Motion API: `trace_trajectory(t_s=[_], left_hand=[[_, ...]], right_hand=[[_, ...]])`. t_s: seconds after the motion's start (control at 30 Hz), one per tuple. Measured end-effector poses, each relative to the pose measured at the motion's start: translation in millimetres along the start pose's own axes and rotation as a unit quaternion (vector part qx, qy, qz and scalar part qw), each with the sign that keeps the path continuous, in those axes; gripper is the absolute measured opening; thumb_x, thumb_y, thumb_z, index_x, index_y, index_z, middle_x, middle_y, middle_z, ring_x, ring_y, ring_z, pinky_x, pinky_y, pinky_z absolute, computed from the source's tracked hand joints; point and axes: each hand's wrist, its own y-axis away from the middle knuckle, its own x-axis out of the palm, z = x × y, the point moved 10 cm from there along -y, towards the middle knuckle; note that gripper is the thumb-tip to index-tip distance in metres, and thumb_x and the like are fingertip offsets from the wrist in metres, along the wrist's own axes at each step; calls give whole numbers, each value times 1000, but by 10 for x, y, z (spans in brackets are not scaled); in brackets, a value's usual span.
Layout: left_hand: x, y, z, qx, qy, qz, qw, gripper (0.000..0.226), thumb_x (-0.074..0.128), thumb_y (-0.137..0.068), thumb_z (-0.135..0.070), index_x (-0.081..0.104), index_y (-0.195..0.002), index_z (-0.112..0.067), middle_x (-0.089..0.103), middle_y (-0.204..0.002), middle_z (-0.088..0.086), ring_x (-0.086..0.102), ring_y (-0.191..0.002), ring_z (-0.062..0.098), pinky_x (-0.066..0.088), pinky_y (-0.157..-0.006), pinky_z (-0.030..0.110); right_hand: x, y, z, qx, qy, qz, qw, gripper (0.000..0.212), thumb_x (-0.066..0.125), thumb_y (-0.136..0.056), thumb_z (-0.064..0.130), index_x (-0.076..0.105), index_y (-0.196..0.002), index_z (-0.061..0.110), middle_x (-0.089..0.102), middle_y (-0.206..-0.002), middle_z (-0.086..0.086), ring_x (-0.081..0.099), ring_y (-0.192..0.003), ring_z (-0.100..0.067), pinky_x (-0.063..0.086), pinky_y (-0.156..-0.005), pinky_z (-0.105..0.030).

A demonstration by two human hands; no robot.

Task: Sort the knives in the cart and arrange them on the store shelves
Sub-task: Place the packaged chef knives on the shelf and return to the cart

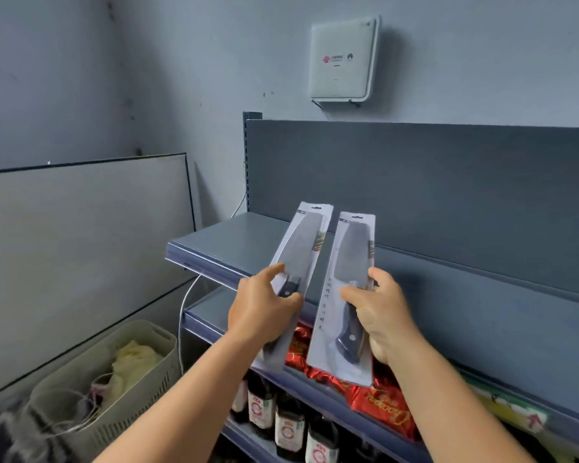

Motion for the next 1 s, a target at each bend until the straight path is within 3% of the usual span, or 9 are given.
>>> trace_trajectory(t_s=[0.13, 0.33, 0.53, 0.73, 0.93, 1.0], left_hand=[[-195, -473, 238, -18, -23, -10, 1000, 66, 62, -67, -42, 48, -131, -43, 65, -114, 1, 66, -93, 21, 56, -79, 37], [-451, -1234, 530, -17, -46, -9, 999, 67, 65, -71, -34, 48, -136, -35, 60, -126, -4, 59, -107, 19, 54, -85, 38], [-535, -1977, 807, -5, -84, 36, 996, 65, 64, -71, -31, 50, -134, -34, 60, -124, 0, 53, -115, 22, 49, -90, 37], [-476, -2465, 1050, -14, -96, 75, 992, 61, 65, -73, -34, 52, -132, -33, 55, -131, 1, 51, -118, 26, 47, -96, 42], [-354, -2675, 1137, -10, -131, 102, 986, 46, 60, -82, -32, 55, -127, -24, 52, -130, 9, 42, -122, 31, 40, -92, 35], [-301, -2698, 1115, 5, -174, 122, 977, 38, 57, -84, -34, 57, -120, -21, 51, -128, 9, 40, -121, 32, 35, -87, 33]], right_hand=[[497, -411, -86, 17, 7, 25, 1000, 37, 63, -79, -4, 55, -112, 8, 66, -100, -12, 66, -89, -29, 56, -69, -34], [1156, -935, -190, 32, 30, 27, 999, 34, 65, -78, -2, 56, -110, 8, 66, -99, -13, 67, -86, -27, 55, -63, -33], [1684, -1417, -323, 48, 67, -20, 996, 32, 68, -70, 4, 58, -100, 12, 67, -99, -10, 68, -85, -29, 58, -77, -49], [1976, -1714, -418, 74, 146, -91, 982, 36, 62, -67, 13, 52, -101, 16, 57, -110, -12, 63, -87, -29, 57, -77, -45], [2055, -1761, -405, 103, 294, -130, 941, 35, 56, -81, 15, 53, -116, 7, 47, -125, -15, 58, -100, -34, 50, -74, -31], [2091, -1773, -442, 121, 341, -117, 925, 40, 55, -85, 17, 52, -123, 6, 42, -131, -18, 52, -113, -34, 49, -87, -35]])
